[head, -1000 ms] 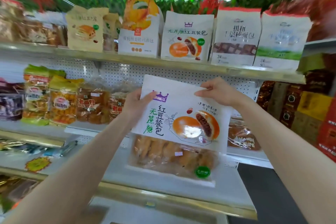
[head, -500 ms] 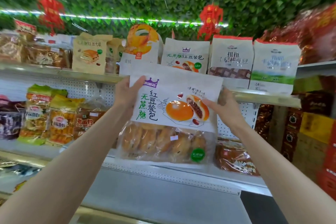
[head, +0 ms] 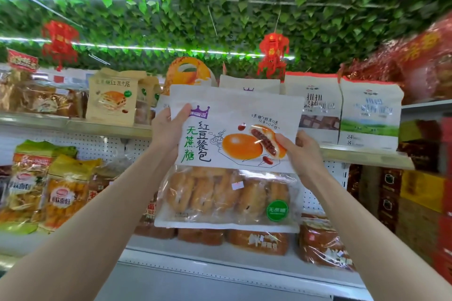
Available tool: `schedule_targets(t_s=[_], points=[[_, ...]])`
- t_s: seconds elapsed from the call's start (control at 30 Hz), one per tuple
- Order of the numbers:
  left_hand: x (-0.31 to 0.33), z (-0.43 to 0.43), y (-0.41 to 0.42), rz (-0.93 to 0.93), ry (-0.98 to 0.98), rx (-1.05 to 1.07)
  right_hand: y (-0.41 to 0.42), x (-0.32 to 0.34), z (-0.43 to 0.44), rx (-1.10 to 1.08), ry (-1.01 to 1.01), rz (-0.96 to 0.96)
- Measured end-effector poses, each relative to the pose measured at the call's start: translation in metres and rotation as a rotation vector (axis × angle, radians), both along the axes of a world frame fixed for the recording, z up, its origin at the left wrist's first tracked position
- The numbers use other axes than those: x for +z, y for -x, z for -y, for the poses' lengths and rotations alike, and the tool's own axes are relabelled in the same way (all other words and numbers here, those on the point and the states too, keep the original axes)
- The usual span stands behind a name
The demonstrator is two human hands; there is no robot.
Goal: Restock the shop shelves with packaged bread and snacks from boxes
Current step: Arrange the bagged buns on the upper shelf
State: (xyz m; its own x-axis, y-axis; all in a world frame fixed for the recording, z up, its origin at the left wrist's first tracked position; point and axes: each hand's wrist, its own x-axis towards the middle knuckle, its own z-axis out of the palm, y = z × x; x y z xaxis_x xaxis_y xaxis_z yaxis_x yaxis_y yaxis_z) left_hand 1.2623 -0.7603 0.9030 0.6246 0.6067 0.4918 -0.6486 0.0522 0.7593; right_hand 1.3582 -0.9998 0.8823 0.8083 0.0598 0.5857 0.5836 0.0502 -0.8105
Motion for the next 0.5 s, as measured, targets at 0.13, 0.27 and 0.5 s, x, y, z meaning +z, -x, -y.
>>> schedule_targets(t_s=[0.13, 0.27, 0.5], points=[[0.007, -0.03, -0.014, 0.01, -0.053, -0.015, -0.013, 0.006, -0.03, -0.035, -0.033, 0.019], [0.015, -0.063, -0.026, 0.005, -0.094, -0.078, -0.022, 0.013, -0.056, -0.033, -0.077, 0.038], [0.001, -0.118, -0.048, -0.114, -0.317, -0.417, -0.027, 0.033, -0.077, -0.093, -0.175, 0.051]])
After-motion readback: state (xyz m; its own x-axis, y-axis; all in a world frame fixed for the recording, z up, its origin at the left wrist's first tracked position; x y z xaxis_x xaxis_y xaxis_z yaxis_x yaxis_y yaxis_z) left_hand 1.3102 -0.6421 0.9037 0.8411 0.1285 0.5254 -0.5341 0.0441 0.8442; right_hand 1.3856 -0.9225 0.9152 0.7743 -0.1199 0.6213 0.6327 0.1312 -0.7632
